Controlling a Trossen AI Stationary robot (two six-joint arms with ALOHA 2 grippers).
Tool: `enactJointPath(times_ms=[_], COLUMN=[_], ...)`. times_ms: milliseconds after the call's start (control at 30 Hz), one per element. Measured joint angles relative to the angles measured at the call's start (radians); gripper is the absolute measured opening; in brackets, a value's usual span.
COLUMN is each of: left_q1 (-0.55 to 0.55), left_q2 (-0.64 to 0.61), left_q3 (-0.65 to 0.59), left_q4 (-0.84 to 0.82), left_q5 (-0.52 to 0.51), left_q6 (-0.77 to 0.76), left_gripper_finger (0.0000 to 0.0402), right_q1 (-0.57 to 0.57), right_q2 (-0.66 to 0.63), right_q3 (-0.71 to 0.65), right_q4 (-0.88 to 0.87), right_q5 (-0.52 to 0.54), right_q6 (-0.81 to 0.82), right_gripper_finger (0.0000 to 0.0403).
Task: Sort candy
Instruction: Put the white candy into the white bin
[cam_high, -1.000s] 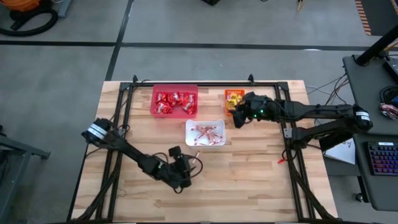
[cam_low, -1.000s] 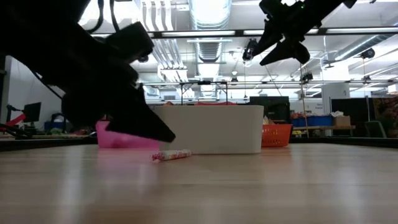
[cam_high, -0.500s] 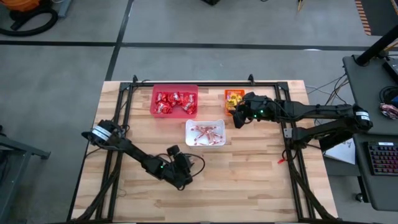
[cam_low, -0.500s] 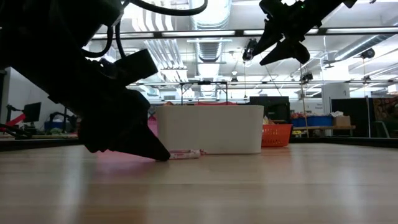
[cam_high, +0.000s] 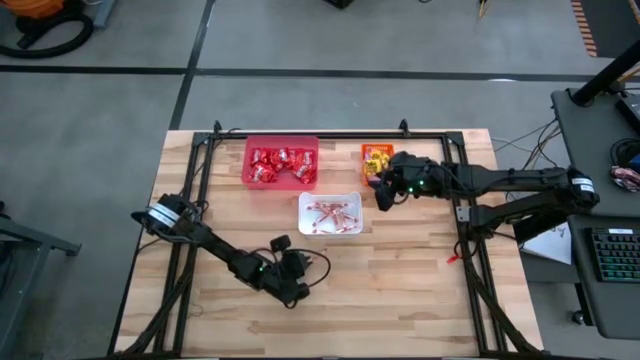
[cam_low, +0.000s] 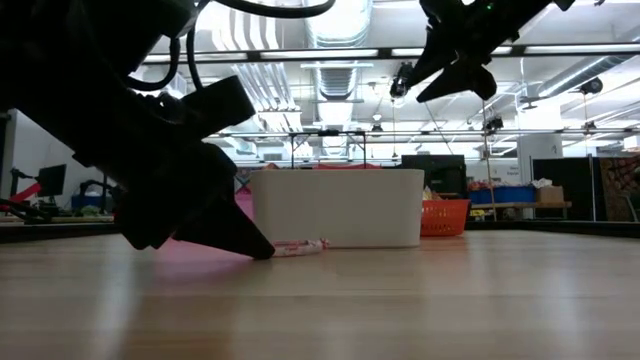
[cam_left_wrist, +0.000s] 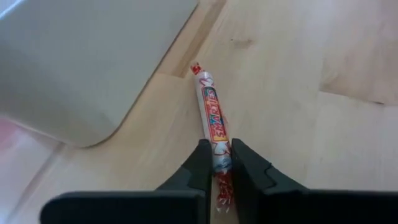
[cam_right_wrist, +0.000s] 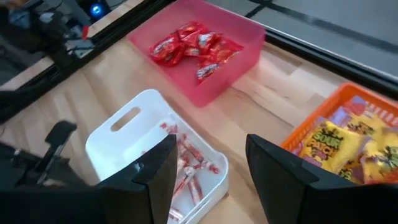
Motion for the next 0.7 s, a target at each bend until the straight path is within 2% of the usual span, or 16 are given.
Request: enactJointPath(times_ms=[133, 333, 500, 700], left_q1=[-0.007, -0.023, -0.030, -0.030], left_q2=[-0.028, -0.126, -0.218, -0.322], left_q3=[-0.002, -0.007, -0.008, 0.002], left_q4=[-0.009, -0.073, -0.090, -0.020], left_q5=[0.042, 0.087, 0.072, 0.014], left_q6=[0.053, 0.134, 0.216, 0.377], left_gripper_finger=[0.0018, 0.0005, 0.0002, 0.0001], right_q1=[0.049, 0.166, 0.275, 0.374], right_q2=[0.000, 0.010, 0.058, 0.207], right_q3=[0.000, 0.000, -0.003, -0.005], right_q4=[0.021, 0.100, 0.150, 0.287], right_q5=[0.000, -0.001, -0.002, -0.010], right_q6=[-0.066, -0.219, -0.314, -0.422], right_gripper_finger=[0.0183, 0.0183, 0.0183, 0.0183])
